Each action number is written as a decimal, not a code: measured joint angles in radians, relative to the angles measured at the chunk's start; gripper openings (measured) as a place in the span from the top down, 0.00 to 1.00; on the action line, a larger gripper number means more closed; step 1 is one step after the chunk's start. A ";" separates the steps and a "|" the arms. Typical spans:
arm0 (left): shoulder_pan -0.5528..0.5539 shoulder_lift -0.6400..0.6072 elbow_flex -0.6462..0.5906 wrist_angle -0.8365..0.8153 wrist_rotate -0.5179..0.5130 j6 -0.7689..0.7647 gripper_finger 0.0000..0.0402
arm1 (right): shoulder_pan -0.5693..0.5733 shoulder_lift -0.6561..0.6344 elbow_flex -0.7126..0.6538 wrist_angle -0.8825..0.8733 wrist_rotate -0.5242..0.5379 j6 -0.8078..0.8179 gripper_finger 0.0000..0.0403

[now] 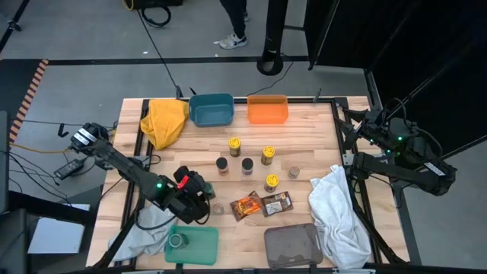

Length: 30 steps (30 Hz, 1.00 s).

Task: Sort spices by type
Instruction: Put the green seasoning bottle into the green bin

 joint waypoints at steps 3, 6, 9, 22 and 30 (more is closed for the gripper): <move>-0.001 -0.015 0.053 -0.097 0.004 -0.031 0.56 | 0.000 0.000 0.000 0.000 0.000 -0.001 0.41; -0.005 -0.037 0.118 -0.160 0.012 -0.052 0.56 | 0.000 0.000 0.000 0.000 0.000 -0.001 0.41; -0.024 -0.047 0.197 -0.168 0.017 -0.045 0.56 | 0.000 0.000 0.000 0.000 0.000 -0.002 0.41; -0.164 -0.048 0.407 -0.141 0.079 0.000 0.56 | 0.000 0.000 0.000 -0.001 0.000 -0.002 0.41; -0.205 -0.006 0.407 -0.122 0.137 0.055 0.55 | 0.000 0.000 0.000 -0.001 0.000 0.054 0.42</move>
